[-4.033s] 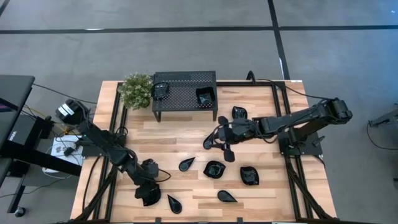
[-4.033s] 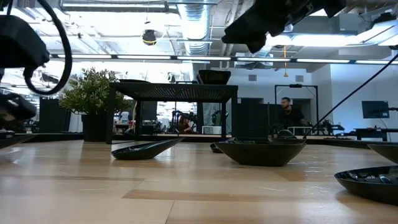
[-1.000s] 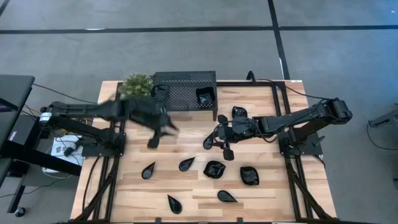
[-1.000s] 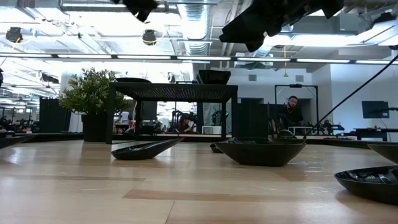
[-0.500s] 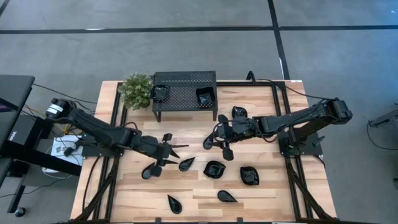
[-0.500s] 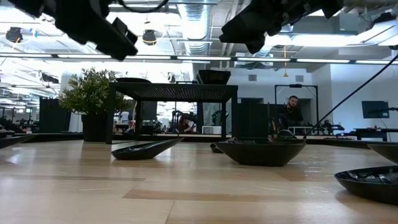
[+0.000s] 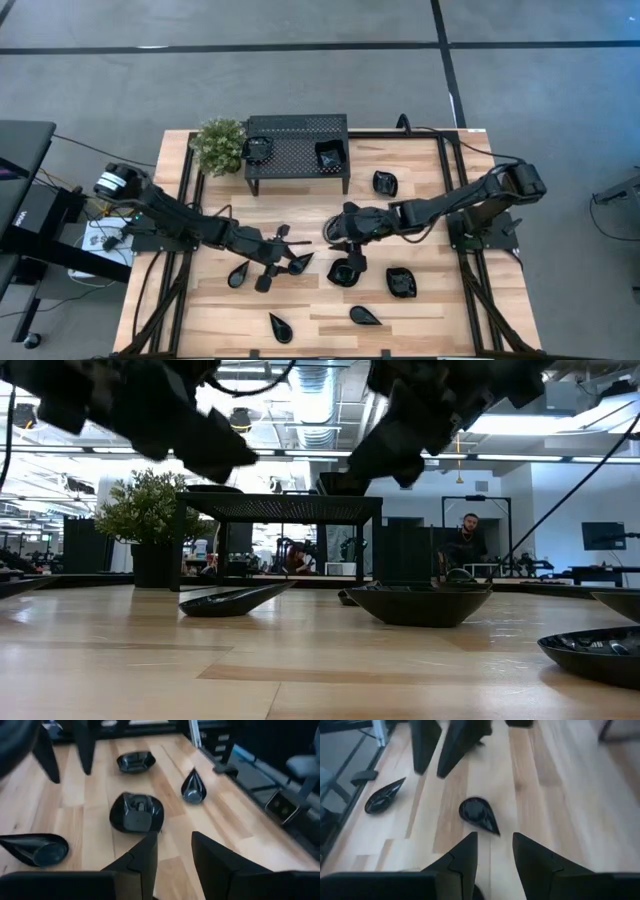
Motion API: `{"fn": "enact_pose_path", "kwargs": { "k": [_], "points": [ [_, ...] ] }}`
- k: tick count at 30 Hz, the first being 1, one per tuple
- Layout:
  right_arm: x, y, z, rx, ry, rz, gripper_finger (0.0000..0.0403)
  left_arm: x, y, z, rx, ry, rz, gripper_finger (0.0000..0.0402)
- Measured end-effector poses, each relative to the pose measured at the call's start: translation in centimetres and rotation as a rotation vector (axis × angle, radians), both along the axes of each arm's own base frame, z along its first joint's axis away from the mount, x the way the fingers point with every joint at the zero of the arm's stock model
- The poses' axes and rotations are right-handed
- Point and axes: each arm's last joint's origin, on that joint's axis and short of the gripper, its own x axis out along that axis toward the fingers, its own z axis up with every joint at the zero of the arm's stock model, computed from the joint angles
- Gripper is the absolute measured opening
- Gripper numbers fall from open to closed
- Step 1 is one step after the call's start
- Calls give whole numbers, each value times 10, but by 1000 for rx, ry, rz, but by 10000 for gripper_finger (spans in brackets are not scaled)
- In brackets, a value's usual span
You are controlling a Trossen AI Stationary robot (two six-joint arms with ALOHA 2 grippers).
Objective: Pick & Place Mini shaped plates
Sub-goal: Stack the black leaf-shaped plate on top of the black leaf-shaped plate on the shelf
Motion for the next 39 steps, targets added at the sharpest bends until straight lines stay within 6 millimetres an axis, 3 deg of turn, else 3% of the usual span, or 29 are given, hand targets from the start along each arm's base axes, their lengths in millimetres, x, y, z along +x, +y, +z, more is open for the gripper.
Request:
{"fn": "enact_pose_path", "kwargs": {
  "k": [6,13,20,26,31,39],
  "points": [
    [-5,15,-4,95,159,-81,118,8,-2,-18,132,-16,-55,121],
    [-24,19,-18,23,333,-317,118,10,4,-6,123,-83,-34,121],
    [-52,0,-30,-132,517,-693,118,11,12,1,115,-108,-6,121],
    [-59,-27,-28,-299,421,-989,118,13,18,1,112,-107,21,121],
    [-57,-48,-30,-280,482,-1008,118,13,19,1,106,-105,26,121],
    [-54,-70,-49,-225,649,-1021,118,13,19,1,40,-87,50,121]
  ]
}}
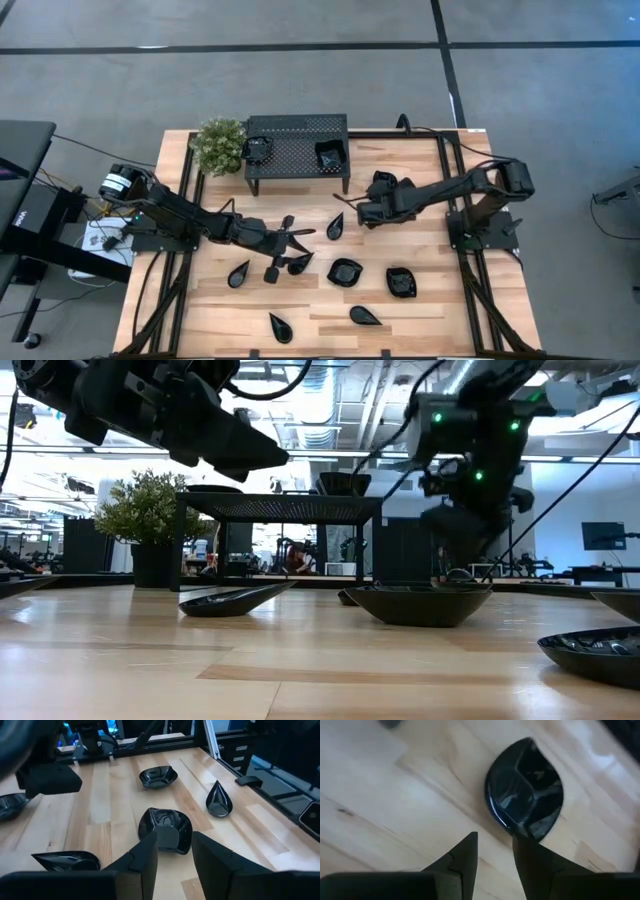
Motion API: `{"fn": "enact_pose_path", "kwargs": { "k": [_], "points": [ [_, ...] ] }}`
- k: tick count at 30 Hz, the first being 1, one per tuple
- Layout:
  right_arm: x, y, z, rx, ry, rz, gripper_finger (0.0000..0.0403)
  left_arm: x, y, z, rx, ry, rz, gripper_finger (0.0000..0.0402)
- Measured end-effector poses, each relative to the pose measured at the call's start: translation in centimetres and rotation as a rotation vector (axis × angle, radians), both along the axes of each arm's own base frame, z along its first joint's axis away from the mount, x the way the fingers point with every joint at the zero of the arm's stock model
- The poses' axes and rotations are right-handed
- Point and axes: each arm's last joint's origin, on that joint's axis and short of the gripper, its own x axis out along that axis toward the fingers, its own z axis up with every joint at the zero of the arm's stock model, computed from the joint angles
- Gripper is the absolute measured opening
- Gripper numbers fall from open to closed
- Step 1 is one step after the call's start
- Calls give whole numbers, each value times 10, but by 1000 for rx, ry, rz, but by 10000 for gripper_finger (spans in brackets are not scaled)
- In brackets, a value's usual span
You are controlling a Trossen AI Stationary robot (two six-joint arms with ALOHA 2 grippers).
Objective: Pick & Place Mini shaped plates
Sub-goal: Stack the black leaf-shaped plate on top of the black leaf-shaped plate on the shelf
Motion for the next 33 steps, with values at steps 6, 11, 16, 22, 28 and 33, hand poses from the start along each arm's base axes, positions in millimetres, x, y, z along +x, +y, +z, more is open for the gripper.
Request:
{"fn": "enact_pose_path", "kwargs": {
  "k": [6,11,16,22,28,33],
  "points": [
    [5,-19,-23,36,120,7,118,0,0,0,-15,-1,4,121],
    [6,-33,-35,44,179,-12,118,0,0,1,-16,-4,5,121],
    [7,-41,-41,45,202,-21,118,0,0,1,-16,-7,5,121],
    [7,-43,-41,70,195,-27,83,0,0,1,-17,-7,4,121],
    [3,-35,-30,131,179,3,8,0,0,1,-17,-7,5,121],
    [1,-14,-5,292,100,39,18,0,0,1,-17,-7,4,121]
  ]
}}
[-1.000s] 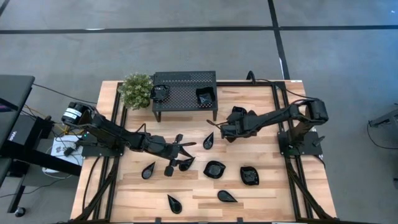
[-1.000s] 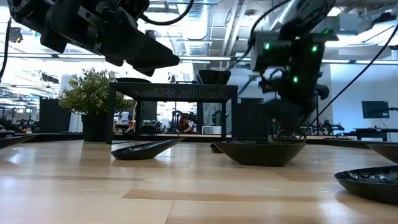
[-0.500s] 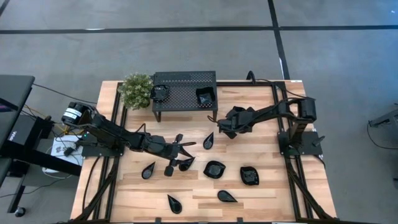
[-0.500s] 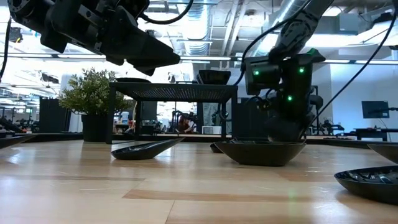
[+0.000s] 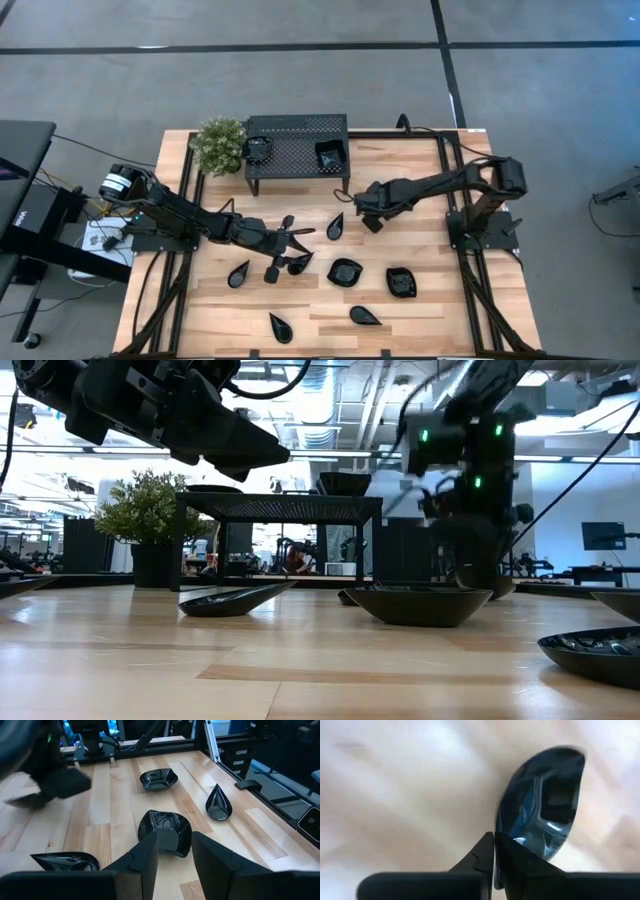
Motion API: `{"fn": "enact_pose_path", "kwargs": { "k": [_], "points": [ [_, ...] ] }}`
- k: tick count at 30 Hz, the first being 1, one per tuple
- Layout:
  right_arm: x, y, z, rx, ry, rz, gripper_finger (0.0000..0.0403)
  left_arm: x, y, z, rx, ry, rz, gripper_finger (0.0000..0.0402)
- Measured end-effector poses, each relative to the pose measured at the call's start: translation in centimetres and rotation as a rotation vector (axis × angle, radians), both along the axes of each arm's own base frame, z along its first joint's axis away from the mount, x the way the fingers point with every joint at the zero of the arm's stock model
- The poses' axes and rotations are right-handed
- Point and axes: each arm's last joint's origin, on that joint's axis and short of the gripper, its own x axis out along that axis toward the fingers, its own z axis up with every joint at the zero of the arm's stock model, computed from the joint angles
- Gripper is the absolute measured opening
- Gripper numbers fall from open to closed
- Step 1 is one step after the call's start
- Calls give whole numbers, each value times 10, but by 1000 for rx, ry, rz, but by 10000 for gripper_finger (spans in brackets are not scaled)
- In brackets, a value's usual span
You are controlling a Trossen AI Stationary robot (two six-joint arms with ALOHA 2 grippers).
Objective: Pick & Place Mini shaped plates
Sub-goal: Stack the black leaf-shaped plate on top of the black leaf-shaped plate on the shelf
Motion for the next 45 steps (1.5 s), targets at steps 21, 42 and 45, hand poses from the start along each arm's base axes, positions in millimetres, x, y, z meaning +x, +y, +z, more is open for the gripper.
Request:
{"fn": "enact_pose_path", "kwargs": {
  "k": [21,42,45],
  "points": [
    [36,133,74,24,-804,1128,4,5,-5,14,4,-95,-85,121],
    [48,117,68,41,-821,1164,3,7,-4,15,46,-118,-82,149],
    [52,114,72,-25,-859,1209,3,7,-4,15,45,-117,-81,144]
  ]
}}
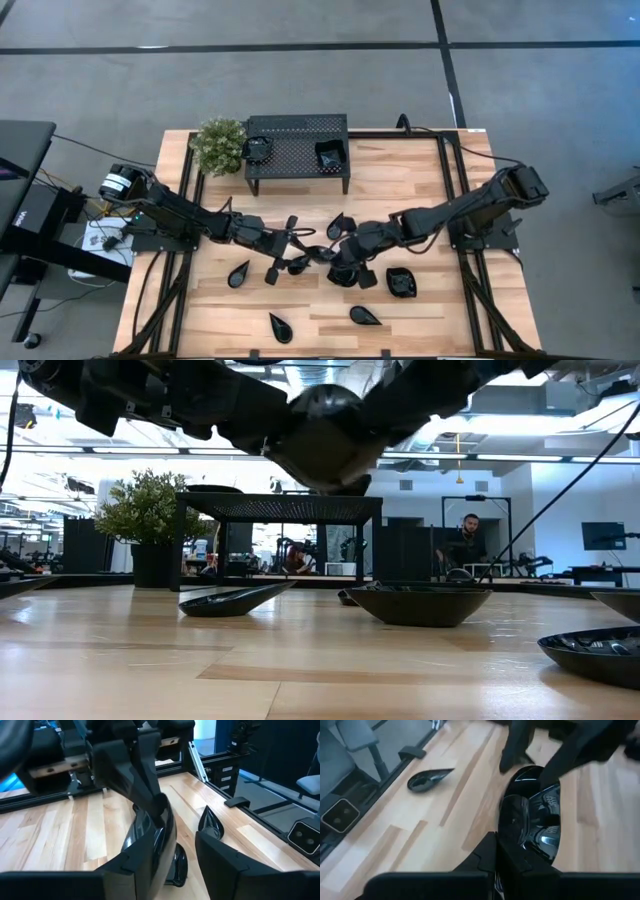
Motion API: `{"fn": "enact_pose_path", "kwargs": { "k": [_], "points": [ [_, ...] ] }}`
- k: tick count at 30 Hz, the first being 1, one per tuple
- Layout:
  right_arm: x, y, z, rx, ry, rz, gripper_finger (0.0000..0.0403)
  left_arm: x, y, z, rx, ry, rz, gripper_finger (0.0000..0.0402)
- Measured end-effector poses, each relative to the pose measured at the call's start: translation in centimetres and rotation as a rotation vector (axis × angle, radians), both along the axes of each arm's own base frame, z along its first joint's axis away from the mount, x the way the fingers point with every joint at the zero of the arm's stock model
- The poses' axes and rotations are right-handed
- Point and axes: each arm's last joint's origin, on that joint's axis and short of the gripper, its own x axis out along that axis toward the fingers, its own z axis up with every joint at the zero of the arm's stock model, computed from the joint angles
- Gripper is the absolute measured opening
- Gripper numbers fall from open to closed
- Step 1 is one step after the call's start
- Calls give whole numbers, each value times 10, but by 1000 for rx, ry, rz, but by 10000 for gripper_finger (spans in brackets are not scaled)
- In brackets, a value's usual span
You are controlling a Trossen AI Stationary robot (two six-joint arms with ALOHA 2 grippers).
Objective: Pick & Place Mini shaped plates
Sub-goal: Stack the black leaf-shaped plate on top of the black leaf-shaped plate on the shelf
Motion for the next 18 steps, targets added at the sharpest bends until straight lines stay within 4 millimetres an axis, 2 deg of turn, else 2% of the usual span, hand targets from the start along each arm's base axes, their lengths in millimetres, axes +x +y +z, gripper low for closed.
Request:
{"fn": "enact_pose_path", "kwargs": {
  "k": [9,18],
  "points": [
    [4,-5,4,-14,-51,-1,3,0,0,0,3,0,0,123],
    [4,-5,4,-19,-54,3,3,0,0,0,3,-2,0,73]
  ]
}}
